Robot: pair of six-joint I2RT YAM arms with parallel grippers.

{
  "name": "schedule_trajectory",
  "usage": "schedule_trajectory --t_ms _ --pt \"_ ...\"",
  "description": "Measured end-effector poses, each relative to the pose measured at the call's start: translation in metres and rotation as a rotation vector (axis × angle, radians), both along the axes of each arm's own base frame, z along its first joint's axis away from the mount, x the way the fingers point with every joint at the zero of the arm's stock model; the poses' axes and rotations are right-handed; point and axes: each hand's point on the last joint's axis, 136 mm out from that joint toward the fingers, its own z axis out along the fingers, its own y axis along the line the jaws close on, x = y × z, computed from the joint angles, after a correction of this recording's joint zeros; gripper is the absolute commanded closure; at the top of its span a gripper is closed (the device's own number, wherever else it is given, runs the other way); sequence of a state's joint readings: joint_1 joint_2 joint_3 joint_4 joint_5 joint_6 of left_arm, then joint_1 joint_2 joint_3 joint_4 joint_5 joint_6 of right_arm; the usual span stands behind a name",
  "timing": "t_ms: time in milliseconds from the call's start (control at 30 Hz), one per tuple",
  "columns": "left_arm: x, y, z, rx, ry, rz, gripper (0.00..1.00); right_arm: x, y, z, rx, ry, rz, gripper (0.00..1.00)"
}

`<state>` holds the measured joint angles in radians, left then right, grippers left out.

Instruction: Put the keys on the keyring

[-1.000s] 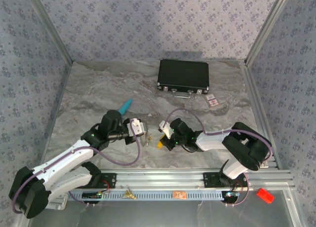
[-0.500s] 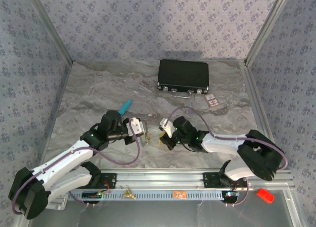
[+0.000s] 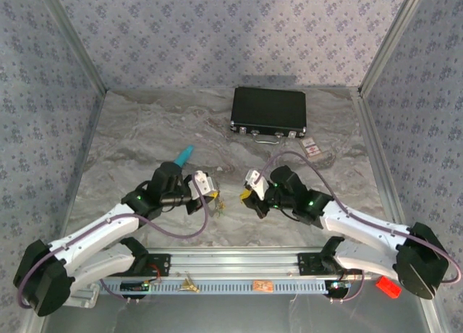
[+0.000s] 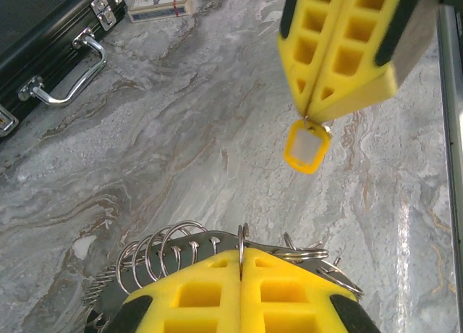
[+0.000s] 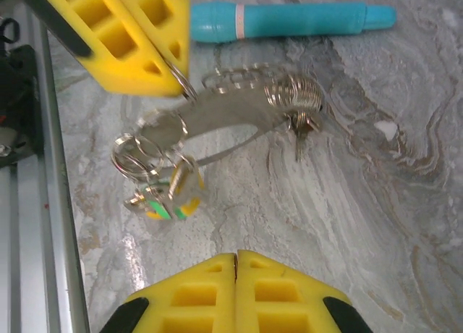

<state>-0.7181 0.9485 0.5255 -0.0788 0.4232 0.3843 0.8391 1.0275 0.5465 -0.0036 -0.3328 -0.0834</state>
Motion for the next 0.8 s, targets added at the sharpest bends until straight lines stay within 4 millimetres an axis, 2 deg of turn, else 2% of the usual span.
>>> schedule_trajectory --t_ms 367,800 --pt "0.001 -0.008 -0.002 -0.023 0.062 0.022 1.00 -0.010 0.017 0.037 0.080 0.025 0.118 1.00" --pt "-0.003 -0.009 -0.001 -0.029 0.072 0.010 1.00 -0.006 0.041 0.034 0.070 0.073 0.173 1.00"
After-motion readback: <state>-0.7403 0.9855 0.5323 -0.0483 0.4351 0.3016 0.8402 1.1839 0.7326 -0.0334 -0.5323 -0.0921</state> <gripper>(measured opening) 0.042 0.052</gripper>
